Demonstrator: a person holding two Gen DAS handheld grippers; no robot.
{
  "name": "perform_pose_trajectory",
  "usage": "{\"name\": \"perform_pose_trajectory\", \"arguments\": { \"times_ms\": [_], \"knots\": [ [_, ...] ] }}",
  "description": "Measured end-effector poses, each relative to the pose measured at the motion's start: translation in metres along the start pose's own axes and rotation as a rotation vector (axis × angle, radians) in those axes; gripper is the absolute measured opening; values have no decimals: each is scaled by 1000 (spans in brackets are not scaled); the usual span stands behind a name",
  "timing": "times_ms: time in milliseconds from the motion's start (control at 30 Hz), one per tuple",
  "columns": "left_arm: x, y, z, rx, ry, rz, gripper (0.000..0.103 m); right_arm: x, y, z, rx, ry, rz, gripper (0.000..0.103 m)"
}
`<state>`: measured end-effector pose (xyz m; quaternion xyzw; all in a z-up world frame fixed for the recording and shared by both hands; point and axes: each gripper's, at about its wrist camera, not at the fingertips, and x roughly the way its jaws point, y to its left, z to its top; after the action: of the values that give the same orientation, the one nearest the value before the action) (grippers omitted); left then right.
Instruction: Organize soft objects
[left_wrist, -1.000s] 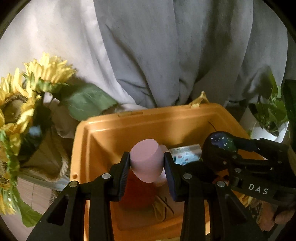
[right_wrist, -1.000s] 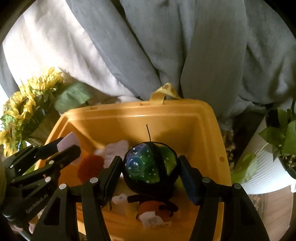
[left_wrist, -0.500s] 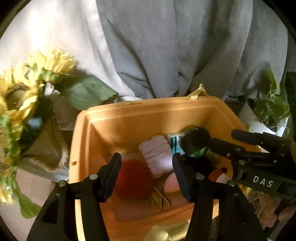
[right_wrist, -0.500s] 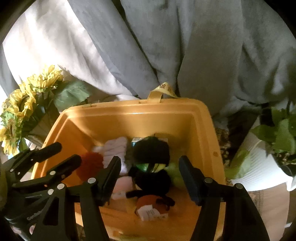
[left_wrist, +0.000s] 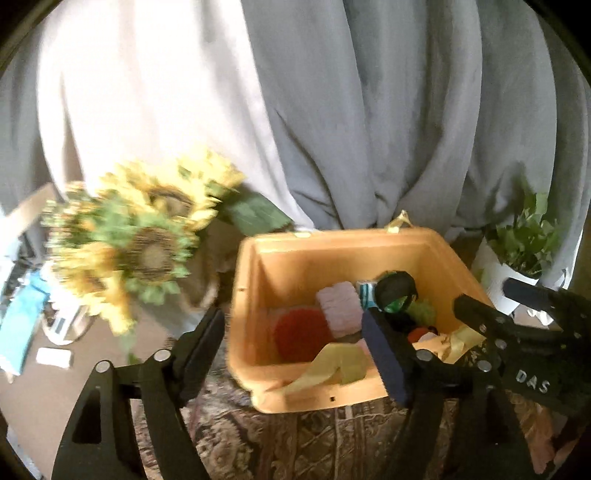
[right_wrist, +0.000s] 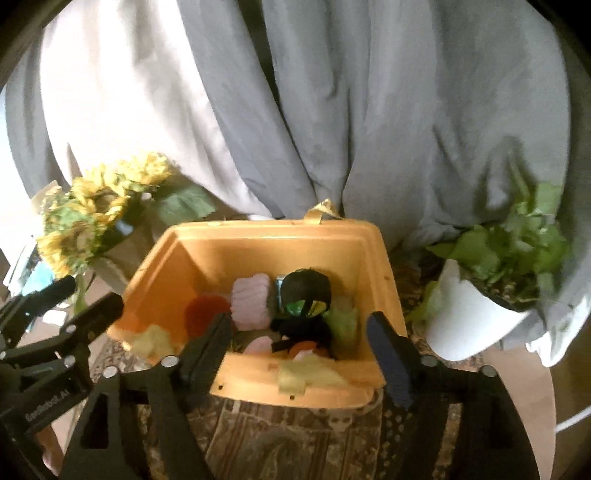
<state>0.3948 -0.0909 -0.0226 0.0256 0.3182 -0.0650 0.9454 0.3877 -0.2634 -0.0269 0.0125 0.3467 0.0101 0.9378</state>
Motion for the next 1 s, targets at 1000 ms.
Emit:
{"name": "perform_pose_trajectory", "arguments": {
  "times_ms": [1000],
  "knots": [
    [-194, 57, -104, 58, -213, 0, 103, -201, 90, -120, 47, -289, -186, 87]
  ]
}}
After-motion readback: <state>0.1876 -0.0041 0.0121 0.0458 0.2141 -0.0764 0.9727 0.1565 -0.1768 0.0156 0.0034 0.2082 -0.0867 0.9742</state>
